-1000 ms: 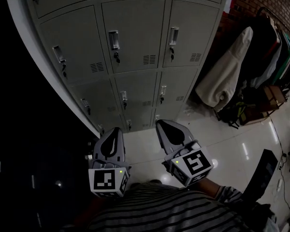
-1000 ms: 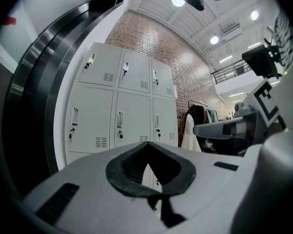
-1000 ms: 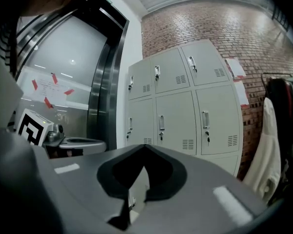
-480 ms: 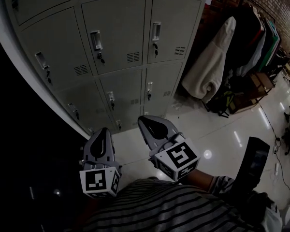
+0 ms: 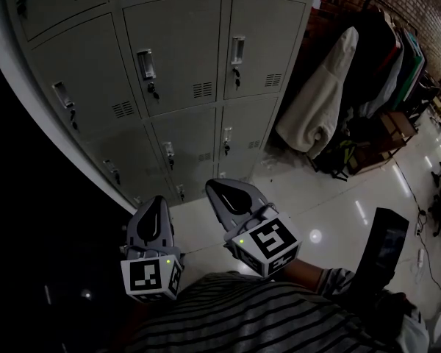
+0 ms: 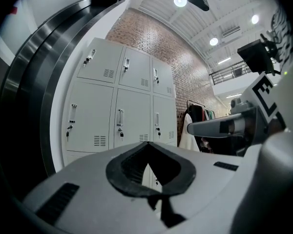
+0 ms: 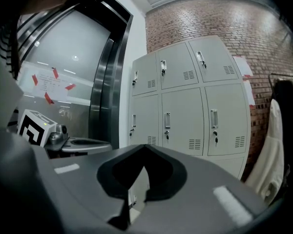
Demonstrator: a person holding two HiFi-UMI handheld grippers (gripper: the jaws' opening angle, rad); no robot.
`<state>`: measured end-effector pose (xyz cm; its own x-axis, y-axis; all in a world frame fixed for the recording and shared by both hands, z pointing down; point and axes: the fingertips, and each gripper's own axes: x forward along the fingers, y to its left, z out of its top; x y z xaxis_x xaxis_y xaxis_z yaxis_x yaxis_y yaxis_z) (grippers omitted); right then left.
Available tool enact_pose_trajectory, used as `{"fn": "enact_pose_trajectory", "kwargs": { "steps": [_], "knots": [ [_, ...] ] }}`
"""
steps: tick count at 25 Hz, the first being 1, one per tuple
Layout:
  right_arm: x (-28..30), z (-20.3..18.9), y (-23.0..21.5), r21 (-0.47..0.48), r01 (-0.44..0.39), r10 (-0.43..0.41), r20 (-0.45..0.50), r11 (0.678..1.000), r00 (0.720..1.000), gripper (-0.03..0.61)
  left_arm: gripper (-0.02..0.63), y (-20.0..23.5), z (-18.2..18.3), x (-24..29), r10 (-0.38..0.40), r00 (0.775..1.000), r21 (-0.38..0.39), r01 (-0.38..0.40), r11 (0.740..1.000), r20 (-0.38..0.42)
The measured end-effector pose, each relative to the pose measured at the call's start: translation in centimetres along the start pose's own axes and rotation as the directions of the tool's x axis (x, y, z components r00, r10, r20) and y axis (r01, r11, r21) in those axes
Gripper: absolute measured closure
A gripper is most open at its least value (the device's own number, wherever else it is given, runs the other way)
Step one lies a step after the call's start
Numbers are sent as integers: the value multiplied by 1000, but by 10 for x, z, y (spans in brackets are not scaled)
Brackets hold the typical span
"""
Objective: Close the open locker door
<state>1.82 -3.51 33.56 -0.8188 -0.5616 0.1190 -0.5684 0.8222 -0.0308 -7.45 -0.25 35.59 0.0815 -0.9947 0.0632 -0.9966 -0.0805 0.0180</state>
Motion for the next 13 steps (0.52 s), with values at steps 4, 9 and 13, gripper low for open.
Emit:
{"fn": "enact_pose_trajectory", "kwargs": {
  "steps": [4, 9, 13],
  "knots": [
    [0, -2, 2, 1, -6, 6, -6, 1000, 1000, 578, 611, 0, -2, -1, 3, 1000, -2, -3, 1000, -2],
    [1, -8, 3, 0, -14, 14, -22, 1000, 1000, 578, 611, -2, -7, 0, -1, 1000, -4, 1, 1000, -22],
    [0, -10, 5, -4, -23, 23, -30, 1000, 999, 578, 611, -3, -9, -1, 1, 1000, -4, -1, 1000, -28]
  ]
}}
